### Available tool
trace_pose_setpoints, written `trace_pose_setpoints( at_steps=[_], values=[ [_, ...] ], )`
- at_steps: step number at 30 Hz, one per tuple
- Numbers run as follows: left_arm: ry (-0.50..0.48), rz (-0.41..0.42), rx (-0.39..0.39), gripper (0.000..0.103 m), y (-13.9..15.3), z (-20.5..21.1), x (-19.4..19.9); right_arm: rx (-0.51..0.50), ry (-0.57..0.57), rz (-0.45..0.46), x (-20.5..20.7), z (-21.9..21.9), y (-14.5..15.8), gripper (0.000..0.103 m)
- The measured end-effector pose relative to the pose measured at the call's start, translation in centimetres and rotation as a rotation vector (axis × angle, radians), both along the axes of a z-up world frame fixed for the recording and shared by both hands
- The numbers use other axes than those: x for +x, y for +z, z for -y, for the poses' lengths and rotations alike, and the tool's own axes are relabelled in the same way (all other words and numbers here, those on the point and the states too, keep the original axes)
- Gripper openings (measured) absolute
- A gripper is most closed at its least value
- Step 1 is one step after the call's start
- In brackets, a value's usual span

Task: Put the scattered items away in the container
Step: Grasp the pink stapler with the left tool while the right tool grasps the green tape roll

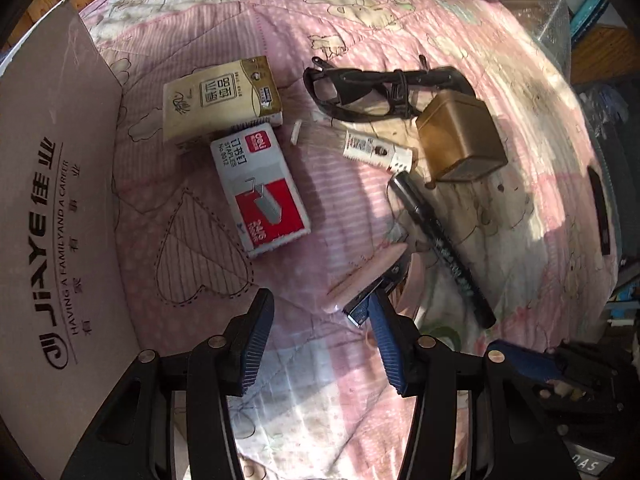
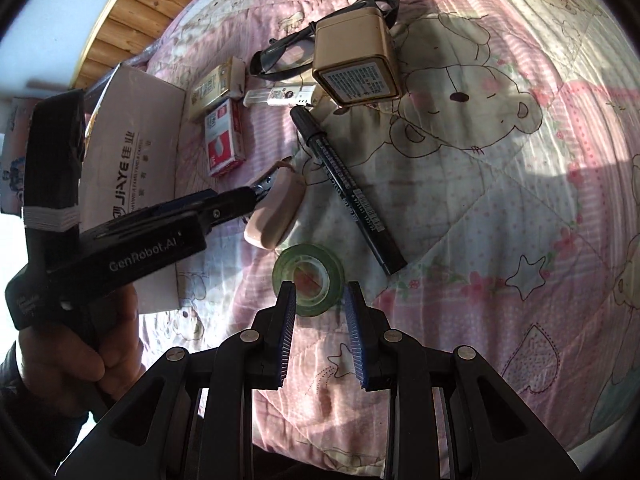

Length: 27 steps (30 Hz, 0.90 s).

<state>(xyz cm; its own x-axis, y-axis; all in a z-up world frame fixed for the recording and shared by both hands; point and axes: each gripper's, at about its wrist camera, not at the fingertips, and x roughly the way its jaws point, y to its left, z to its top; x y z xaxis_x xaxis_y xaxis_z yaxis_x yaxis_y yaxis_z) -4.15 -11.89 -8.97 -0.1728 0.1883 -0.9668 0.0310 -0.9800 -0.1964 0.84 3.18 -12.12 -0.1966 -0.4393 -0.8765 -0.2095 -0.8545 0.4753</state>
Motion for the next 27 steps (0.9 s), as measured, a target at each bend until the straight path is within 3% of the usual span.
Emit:
trace_pose_setpoints(
  at_steps=[3, 6, 8, 11, 14, 18, 22, 27],
  values=[
    [0.053, -0.024, -0.006, 0.059, 0.1, 1.0, -1.0, -0.01, 0.0, 0.001, 0.0, 0.1, 0.0, 0.028],
    [0.112, -0.033, -0.127, 0.057, -0.1, 2.6, -2.0, -0.025, 0.0, 0.002, -0.1, 0.2, 0.1, 0.028],
    [0.157, -0.007, -0.062, 0.057, -0.3, 4.1, -2.2, -0.032, 0.0, 0.005, -0.2, 0.3, 0.0, 0.029],
    [0.157, -0.036, -0.043, 0.056, 1.1, 5.0, -1.6, -0.044, -0.001, 0.016, -0.2, 0.6, -0.4, 0.029],
    [0.108, -0.092, 0.0, 0.057, 3.1, 4.6, -0.4, -0.049, -0.002, 0.024, -0.1, 0.6, -0.9, 0.029],
    [-0.045, -0.151, 0.072, 0.057, 4.8, 2.6, 0.7, -0.047, -0.002, 0.036, -0.3, 0.8, -1.5, 0.029],
    [-0.179, -0.139, 0.054, 0.057, 3.8, 0.1, 0.1, -0.026, 0.008, 0.031, -0.6, 1.1, -1.8, 0.029],
    [-0.231, -0.085, 0.012, 0.057, 0.6, -3.2, -0.6, 0.027, 0.038, 0.021, -0.8, 1.3, -1.9, 0.026]
  ],
)
